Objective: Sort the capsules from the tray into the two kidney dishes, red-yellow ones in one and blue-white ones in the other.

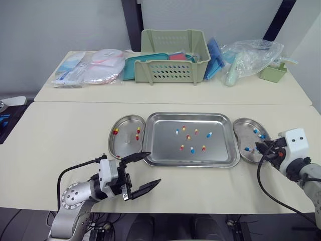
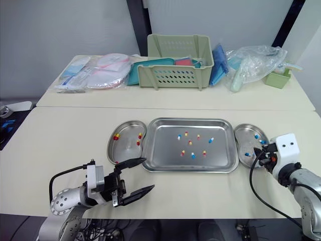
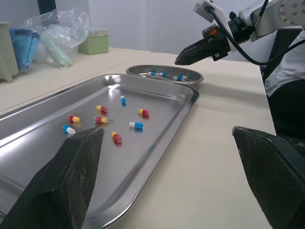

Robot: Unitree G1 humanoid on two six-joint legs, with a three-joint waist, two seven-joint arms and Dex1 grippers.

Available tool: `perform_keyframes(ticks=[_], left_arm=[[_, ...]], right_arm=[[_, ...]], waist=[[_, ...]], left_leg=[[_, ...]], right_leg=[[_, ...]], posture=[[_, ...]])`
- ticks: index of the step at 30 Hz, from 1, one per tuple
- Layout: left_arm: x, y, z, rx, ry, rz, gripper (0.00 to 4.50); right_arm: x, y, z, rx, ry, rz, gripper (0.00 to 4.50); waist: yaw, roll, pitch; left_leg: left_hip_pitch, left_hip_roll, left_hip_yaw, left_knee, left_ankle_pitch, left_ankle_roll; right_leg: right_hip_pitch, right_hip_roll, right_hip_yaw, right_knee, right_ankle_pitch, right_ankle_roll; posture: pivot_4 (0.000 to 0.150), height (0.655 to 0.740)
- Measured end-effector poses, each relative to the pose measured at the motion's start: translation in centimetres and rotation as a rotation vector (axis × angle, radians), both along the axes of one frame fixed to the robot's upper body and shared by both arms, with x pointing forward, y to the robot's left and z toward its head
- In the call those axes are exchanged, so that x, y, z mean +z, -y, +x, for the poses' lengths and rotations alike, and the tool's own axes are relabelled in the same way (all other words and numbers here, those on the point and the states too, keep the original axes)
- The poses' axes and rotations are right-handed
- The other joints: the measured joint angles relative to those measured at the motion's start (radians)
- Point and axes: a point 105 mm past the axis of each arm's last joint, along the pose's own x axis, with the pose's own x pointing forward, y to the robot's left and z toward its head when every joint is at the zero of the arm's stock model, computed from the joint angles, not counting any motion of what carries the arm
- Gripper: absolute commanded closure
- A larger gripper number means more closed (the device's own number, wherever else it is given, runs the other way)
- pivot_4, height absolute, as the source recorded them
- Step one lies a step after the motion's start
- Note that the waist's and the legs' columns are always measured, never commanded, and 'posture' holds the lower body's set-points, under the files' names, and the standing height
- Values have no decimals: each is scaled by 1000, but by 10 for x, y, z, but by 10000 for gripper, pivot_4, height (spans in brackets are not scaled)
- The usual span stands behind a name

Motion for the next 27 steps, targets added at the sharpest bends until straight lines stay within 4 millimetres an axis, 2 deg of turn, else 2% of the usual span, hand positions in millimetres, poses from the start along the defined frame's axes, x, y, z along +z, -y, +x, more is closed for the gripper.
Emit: perform_keyframes(ticks=[3,9,14,21,23,27], left_arm=[[0,0,0,14,1,-7,0],[7,-7,6,105,5,-16,0],[6,-16,6,170,-12,-7,0],[14,-21,10,220,26,-11,0],[15,-31,14,292,24,34,0],[13,-76,24,500,-30,162,0]], right_arm=[[6,2,1,-3,34,-15,11651],[13,7,-5,65,99,-73,11651],[7,15,-18,139,93,-110,11651],[-4,30,-49,238,47,-91,11651],[-8,43,-60,251,-3,-95,11651],[-2,65,-69,264,-37,-146,11651]], waist=[[0,0,0],[1,0,0],[1,0,0],[3,0,0],[2,0,0],[-3,0,0]], left_leg=[[0,0,0,0,0,0],[0,0,0,0,0,0],[2,0,0,0,0,0],[9,0,0,-1,0,0],[11,0,1,-1,0,0],[13,0,1,-1,0,0]], right_leg=[[0,0,0,0,0,0],[0,0,0,0,0,0],[3,0,0,0,0,0],[10,0,0,-2,0,0],[12,0,0,-3,0,0],[12,0,1,-2,0,0]], posture=[[1500,7400],[1500,7400],[1500,7400],[1500,7400],[1500,7400],[1500,7400]])
